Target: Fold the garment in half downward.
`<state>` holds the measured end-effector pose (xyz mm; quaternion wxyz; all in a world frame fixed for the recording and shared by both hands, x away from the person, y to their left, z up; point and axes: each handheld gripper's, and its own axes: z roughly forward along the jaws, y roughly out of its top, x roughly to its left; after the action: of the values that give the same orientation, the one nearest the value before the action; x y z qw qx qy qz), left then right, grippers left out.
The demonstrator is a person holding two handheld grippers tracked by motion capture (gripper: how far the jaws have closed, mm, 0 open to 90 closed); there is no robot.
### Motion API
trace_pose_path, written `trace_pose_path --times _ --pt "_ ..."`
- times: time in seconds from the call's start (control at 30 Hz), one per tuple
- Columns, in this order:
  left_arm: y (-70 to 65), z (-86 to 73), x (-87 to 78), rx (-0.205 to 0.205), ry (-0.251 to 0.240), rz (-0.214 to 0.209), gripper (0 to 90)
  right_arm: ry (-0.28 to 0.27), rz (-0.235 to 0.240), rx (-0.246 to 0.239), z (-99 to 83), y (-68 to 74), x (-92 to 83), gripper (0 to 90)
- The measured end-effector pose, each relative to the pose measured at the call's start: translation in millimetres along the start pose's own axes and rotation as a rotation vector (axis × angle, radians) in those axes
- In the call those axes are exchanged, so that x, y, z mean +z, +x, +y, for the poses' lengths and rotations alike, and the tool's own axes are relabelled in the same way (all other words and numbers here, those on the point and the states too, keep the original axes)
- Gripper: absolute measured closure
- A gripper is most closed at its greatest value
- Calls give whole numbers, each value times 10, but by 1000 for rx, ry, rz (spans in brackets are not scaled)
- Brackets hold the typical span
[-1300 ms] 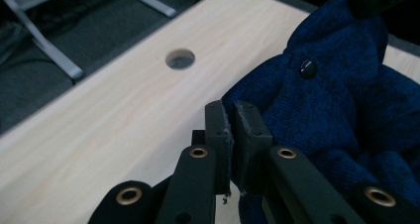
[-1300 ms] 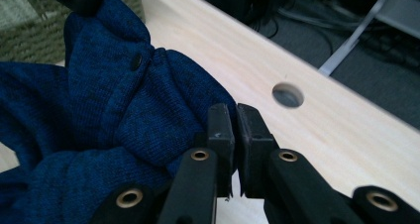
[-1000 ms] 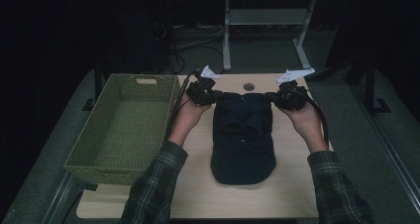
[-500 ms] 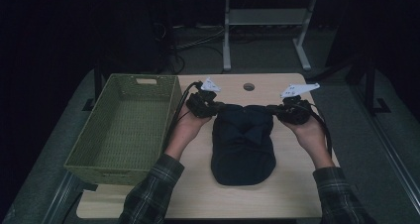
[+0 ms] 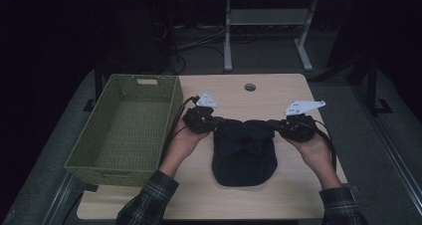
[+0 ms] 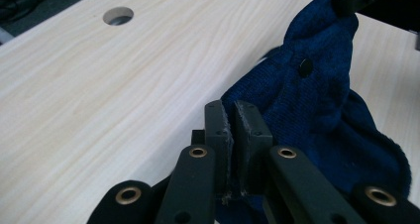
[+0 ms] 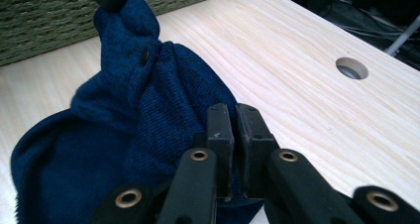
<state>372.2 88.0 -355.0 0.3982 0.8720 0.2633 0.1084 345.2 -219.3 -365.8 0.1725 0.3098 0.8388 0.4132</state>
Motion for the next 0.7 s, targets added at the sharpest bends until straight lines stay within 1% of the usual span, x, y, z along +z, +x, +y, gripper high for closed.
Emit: trace_pose_path --times 0.1,0.13,0.17,0.2,0.27,0.3,0.37,0.6,0.7 --pt "-48 -50 -18 -4 2 -19 850 2 10 -1 -61 55 -13 853" --pt "-71 -76 -20 -5 2 -26 849 8 19 6 -82 70 -16 853" --pt "-71 -76 -20 -5 2 -26 849 4 22 3 -112 90 -24 853" --pt "-97 -114 -24 4 6 -32 849 2 27 8 -138 106 -31 852" --pt "-135 -169 -20 -4 7 -44 849 4 42 12 -182 128 -36 852" --pt "-151 -195 -19 -1 11 -50 848 7 48 14 -207 144 -40 852" --pt "-185 -244 -14 -5 10 -58 848 4 50 14 -259 188 -54 852" --pt "-284 -412 9 -1 35 -90 846 5 79 36 -456 315 -54 849" --pt "-333 -486 25 -7 39 -110 844 19 87 34 -536 373 -49 849"
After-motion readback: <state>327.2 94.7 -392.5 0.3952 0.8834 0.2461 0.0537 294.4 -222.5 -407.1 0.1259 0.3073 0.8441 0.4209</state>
